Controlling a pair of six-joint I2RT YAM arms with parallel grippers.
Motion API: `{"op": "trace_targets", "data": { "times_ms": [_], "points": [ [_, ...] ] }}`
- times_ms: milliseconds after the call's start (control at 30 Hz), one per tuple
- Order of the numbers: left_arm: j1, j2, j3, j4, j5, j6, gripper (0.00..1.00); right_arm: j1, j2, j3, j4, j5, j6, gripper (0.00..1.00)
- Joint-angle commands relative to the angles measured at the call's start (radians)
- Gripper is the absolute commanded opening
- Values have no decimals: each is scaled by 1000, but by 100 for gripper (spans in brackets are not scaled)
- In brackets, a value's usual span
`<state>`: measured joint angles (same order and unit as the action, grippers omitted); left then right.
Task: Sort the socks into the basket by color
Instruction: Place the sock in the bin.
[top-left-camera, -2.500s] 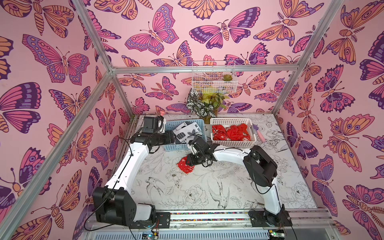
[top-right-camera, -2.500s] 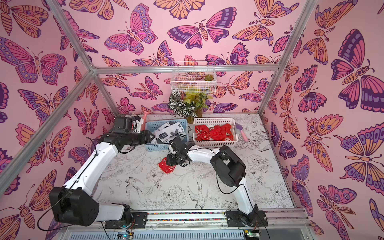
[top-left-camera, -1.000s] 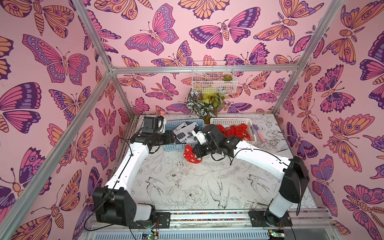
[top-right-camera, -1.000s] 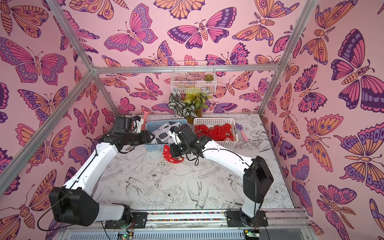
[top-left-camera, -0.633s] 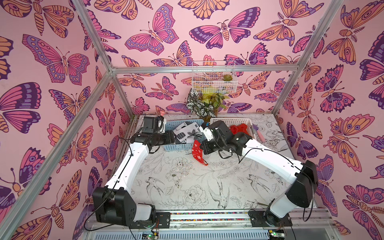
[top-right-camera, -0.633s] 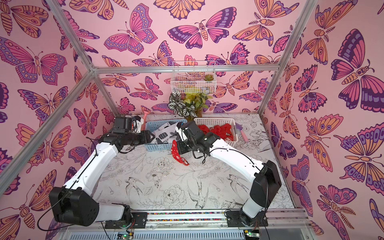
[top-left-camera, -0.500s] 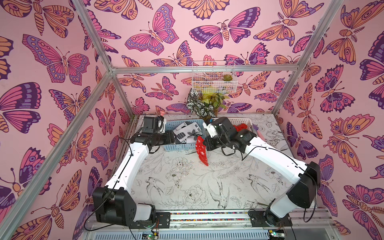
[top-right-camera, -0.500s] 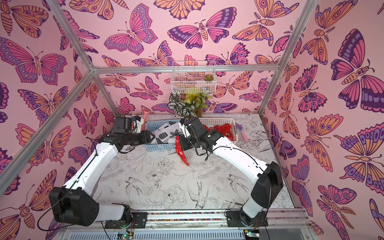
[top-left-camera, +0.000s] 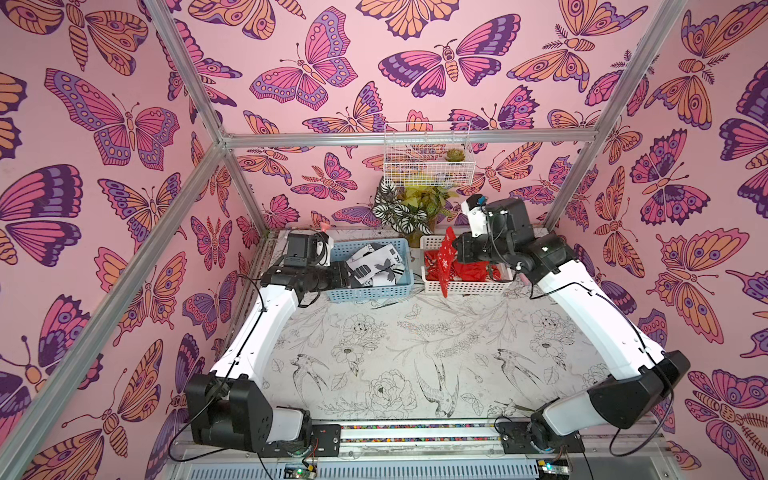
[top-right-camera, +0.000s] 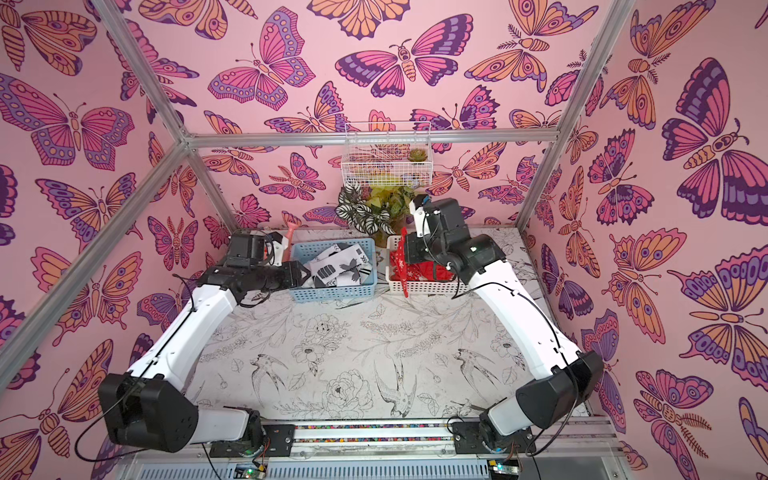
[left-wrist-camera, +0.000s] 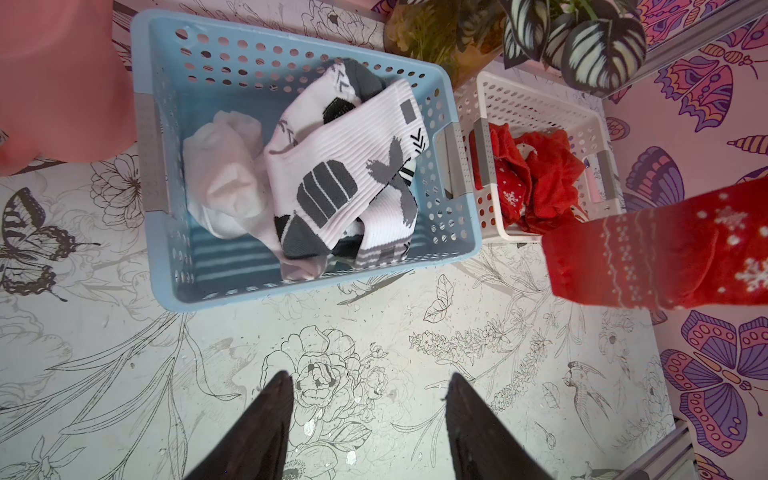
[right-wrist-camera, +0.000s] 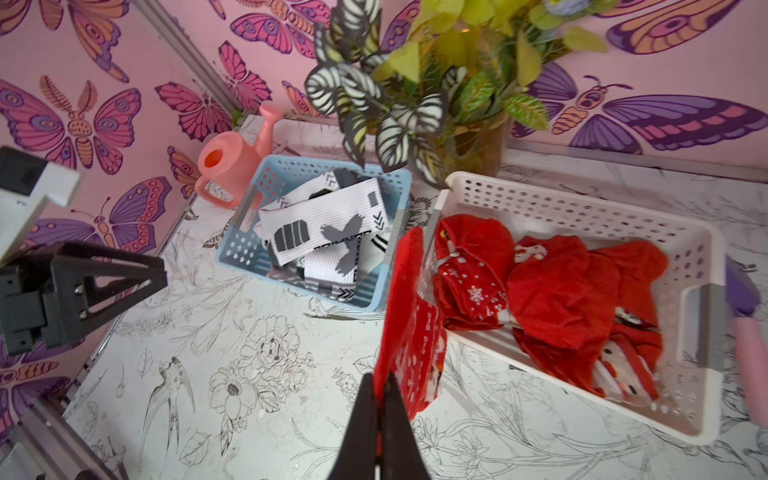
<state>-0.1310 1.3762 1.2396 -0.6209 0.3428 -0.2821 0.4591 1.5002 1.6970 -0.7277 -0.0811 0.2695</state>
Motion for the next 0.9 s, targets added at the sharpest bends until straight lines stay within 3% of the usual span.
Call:
{"op": "trace_targets", "data": {
  "times_ms": [0,367,667,867],
  "points": [
    [4,7,-14,11,17,-4,61,-75,-1,55,-40,9,-39,0],
    [-21,12,-16,10,9,-1,61,-231,119,193,-40,151,-139,0],
    [-31,2,-16,10,6,2,61,-259,178,196,6,273,-228,0],
    [-39,9,-17,10,2,3,61,-271,195,154,46,276,-234,0]
  ]
}}
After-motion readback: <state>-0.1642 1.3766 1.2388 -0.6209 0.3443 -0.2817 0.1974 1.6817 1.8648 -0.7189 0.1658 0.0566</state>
